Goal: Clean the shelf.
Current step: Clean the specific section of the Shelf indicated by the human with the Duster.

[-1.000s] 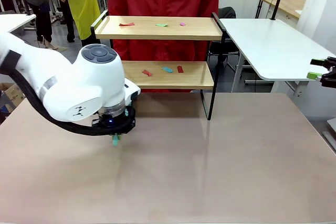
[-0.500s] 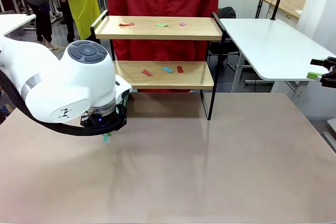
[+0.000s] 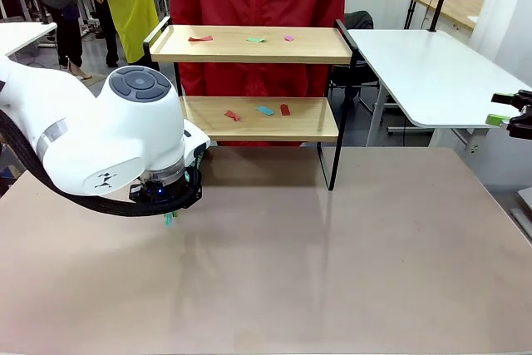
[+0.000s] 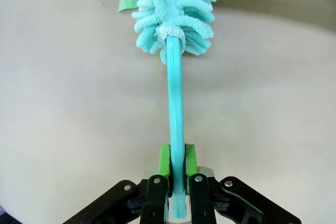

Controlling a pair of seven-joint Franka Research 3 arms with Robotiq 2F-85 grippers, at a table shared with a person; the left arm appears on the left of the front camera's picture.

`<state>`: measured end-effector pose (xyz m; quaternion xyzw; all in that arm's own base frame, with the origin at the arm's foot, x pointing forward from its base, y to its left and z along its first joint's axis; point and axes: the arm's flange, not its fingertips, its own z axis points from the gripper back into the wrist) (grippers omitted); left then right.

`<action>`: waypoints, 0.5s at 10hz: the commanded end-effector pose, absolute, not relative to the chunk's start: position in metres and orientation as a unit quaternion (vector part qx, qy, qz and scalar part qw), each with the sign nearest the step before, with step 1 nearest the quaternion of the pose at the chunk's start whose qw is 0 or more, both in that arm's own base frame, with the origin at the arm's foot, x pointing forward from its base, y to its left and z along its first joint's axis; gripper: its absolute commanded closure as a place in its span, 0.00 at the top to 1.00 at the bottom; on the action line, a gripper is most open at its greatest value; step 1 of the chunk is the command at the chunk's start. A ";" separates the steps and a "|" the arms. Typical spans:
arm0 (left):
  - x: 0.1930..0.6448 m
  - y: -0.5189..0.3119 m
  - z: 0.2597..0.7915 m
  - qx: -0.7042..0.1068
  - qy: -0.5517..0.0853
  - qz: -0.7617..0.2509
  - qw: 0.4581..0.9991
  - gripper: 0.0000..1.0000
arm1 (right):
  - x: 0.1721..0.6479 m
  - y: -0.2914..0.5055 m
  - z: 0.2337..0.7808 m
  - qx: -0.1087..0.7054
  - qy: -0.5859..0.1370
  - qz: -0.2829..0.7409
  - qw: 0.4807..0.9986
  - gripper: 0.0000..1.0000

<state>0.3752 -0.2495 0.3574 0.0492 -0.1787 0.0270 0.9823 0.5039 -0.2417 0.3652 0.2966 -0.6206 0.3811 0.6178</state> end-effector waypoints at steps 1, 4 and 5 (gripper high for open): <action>0.362 -0.241 0.360 0.037 -0.199 -0.009 0.979 0.13 | 0.505 -0.240 0.370 0.297 -0.613 0.380 0.626 1.00; 0.346 -0.249 0.364 0.027 -0.219 -0.100 0.970 0.13 | 0.505 -0.240 0.370 0.297 -0.613 0.380 0.626 1.00; 0.343 -0.249 0.366 0.026 -0.224 -0.122 0.966 0.13 | 0.505 -0.240 0.370 0.297 -0.613 0.380 0.626 1.00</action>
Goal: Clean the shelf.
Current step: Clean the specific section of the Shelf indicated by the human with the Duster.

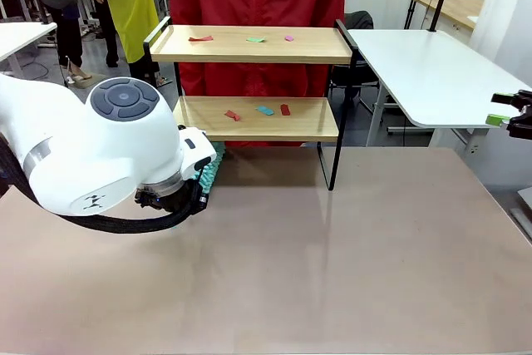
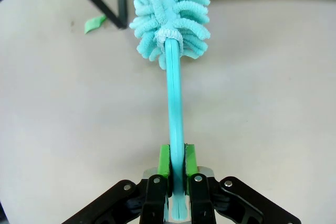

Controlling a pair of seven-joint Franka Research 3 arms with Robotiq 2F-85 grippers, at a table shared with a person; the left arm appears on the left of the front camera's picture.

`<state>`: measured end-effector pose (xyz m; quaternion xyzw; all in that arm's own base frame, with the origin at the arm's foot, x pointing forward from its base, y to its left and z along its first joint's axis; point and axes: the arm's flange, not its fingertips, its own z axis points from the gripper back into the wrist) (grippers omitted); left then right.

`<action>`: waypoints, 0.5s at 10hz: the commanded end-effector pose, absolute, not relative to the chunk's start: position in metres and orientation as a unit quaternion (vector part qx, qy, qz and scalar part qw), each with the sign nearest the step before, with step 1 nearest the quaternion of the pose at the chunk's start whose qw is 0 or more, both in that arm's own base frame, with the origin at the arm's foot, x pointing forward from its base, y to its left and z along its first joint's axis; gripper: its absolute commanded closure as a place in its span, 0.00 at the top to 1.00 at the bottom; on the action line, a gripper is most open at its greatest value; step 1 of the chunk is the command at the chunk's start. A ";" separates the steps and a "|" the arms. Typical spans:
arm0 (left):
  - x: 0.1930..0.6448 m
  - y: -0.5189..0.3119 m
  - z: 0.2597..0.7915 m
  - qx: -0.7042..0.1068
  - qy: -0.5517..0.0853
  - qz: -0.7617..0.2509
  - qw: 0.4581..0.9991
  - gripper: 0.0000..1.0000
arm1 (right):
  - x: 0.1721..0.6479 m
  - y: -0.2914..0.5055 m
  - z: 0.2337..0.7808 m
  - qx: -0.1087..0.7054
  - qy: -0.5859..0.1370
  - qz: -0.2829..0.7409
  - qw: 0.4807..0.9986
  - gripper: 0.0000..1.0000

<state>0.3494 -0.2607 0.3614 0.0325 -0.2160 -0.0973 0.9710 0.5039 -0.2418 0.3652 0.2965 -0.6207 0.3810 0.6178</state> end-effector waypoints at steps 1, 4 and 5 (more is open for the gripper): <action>0.340 -0.248 0.369 0.027 -0.229 -0.148 0.962 0.13 | 0.505 -0.240 0.370 0.297 -0.613 0.380 0.626 1.00; 0.330 -0.241 0.380 0.014 -0.233 -0.226 0.946 0.13 | 0.505 -0.240 0.370 0.297 -0.613 0.380 0.626 1.00; 0.330 -0.237 0.382 0.010 -0.228 -0.257 0.939 0.13 | 0.505 -0.240 0.370 0.297 -0.613 0.380 0.626 1.00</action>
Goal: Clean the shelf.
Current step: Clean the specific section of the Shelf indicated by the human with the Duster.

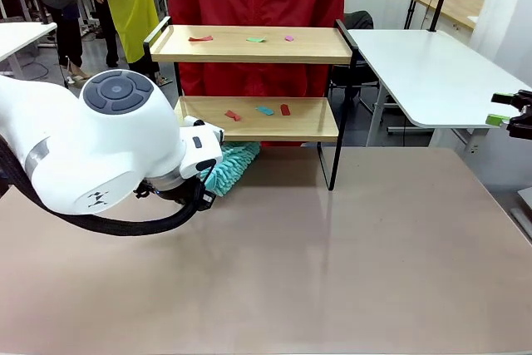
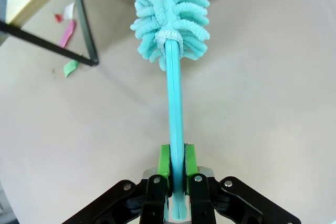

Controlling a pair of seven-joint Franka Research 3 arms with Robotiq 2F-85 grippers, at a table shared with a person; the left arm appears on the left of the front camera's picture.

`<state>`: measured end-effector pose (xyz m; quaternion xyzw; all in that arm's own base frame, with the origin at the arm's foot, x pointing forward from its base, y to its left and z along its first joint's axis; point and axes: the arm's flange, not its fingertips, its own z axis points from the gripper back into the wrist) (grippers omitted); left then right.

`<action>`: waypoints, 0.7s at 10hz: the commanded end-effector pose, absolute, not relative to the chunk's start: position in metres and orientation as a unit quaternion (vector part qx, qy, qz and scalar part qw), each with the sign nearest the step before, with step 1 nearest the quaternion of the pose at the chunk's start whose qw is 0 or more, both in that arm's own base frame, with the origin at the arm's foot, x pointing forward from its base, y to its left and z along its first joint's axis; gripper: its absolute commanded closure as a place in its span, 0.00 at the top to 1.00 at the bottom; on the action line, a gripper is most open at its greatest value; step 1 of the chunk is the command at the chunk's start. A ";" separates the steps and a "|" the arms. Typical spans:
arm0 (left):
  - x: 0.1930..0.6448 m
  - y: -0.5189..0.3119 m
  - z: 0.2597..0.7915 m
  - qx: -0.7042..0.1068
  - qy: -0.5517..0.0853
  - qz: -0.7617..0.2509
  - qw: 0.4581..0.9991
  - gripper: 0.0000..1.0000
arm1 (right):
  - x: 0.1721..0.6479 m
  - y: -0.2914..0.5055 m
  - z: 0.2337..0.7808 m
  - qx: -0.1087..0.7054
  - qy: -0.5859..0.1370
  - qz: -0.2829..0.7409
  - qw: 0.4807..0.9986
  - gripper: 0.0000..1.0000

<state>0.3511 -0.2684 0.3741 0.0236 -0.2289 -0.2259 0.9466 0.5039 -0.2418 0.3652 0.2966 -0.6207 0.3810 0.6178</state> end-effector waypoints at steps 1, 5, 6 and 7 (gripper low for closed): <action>0.329 -0.234 0.384 0.001 -0.221 -0.281 0.934 0.13 | 0.505 -0.240 0.370 0.297 -0.613 0.380 0.626 1.00; 0.324 -0.221 0.395 -0.034 -0.192 -0.359 0.913 0.13 | 0.505 -0.240 0.370 0.297 -0.613 0.380 0.626 1.00; 0.324 -0.213 0.399 -0.047 -0.186 -0.377 0.906 0.13 | 0.505 -0.240 0.370 0.297 -0.613 0.380 0.626 1.00; 0.324 -0.205 0.403 -0.065 -0.175 -0.398 0.898 0.13 | 0.505 -0.240 0.370 0.297 -0.613 0.380 0.626 1.00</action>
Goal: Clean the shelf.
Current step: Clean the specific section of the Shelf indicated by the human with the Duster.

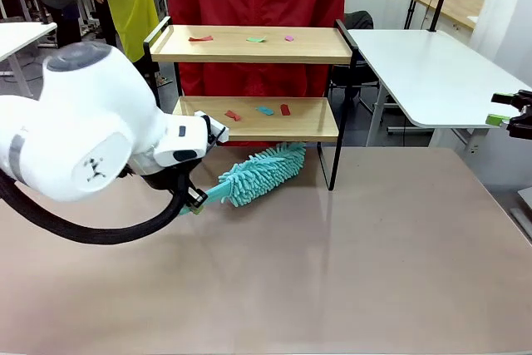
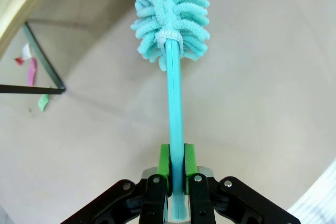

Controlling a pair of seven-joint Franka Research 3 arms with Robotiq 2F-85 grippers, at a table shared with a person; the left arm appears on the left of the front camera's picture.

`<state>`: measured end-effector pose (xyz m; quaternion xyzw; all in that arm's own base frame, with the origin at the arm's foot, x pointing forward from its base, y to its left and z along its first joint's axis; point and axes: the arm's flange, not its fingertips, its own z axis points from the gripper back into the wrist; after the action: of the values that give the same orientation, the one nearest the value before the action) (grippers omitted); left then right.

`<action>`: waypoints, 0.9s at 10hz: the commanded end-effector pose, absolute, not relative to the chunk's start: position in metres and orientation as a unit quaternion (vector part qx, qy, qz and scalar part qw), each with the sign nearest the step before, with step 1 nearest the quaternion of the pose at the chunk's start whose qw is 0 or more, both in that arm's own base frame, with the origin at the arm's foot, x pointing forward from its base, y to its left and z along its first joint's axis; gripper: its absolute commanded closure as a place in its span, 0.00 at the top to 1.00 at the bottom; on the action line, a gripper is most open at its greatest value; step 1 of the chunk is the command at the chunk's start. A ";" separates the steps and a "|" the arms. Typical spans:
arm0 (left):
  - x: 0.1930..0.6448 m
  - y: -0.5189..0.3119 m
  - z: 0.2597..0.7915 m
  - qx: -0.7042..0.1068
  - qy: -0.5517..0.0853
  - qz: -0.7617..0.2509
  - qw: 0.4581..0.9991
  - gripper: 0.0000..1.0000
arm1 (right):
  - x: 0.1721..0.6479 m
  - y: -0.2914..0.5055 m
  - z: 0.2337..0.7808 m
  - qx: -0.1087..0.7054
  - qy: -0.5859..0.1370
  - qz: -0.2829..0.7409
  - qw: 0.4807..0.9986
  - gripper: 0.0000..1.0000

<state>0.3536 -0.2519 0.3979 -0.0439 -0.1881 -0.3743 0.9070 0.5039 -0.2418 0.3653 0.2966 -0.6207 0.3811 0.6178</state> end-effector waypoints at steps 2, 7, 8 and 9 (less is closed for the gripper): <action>0.323 -0.187 0.411 -0.084 -0.146 -0.419 0.892 0.13 | 0.505 -0.240 0.370 0.297 -0.613 0.380 0.626 1.00; 0.296 -0.145 0.465 -0.076 -0.077 -0.498 0.860 0.13 | 0.505 -0.240 0.370 0.297 -0.613 0.380 0.626 1.00; 0.292 -0.134 0.478 -0.062 -0.055 -0.501 0.862 0.13 | 0.505 -0.240 0.370 0.297 -0.613 0.380 0.626 1.00; 0.291 -0.121 0.493 -0.052 -0.042 -0.492 0.868 0.13 | 0.505 -0.240 0.370 0.297 -0.613 0.380 0.626 1.00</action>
<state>0.2959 -0.1402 0.4835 -0.0644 -0.0481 -0.4838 0.8715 0.5039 -0.2419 0.3653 0.2965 -0.6207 0.3810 0.6178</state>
